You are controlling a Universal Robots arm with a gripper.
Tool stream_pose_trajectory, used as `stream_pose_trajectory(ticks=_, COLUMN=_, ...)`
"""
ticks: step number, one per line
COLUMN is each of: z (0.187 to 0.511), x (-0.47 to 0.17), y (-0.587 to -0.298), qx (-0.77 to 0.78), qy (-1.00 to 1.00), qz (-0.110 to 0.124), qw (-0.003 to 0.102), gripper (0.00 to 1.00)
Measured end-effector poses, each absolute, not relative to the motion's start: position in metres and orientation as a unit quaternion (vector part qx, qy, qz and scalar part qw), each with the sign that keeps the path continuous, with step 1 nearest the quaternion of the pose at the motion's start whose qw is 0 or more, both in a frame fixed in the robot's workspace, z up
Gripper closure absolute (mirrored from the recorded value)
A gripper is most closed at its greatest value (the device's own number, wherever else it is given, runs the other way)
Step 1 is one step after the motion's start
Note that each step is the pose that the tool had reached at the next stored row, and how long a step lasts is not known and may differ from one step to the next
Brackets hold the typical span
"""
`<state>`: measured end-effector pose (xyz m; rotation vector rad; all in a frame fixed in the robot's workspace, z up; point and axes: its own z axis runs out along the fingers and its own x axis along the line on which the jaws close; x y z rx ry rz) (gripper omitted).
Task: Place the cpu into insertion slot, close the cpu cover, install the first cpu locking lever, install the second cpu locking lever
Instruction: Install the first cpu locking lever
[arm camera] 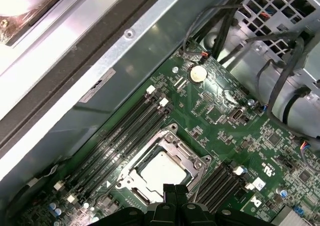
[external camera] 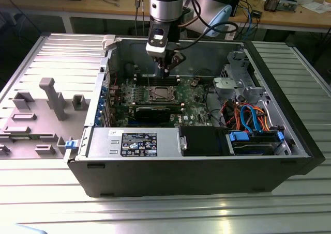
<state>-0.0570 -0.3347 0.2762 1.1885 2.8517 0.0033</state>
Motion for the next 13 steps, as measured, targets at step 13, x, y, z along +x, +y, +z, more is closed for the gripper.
stream_pose_trajectory(ticks=13, z=0.2762, x=-0.0570, y=-0.3346, qx=0.299, qy=0.954, qz=0.003, qw=0.026, gripper=0.89)
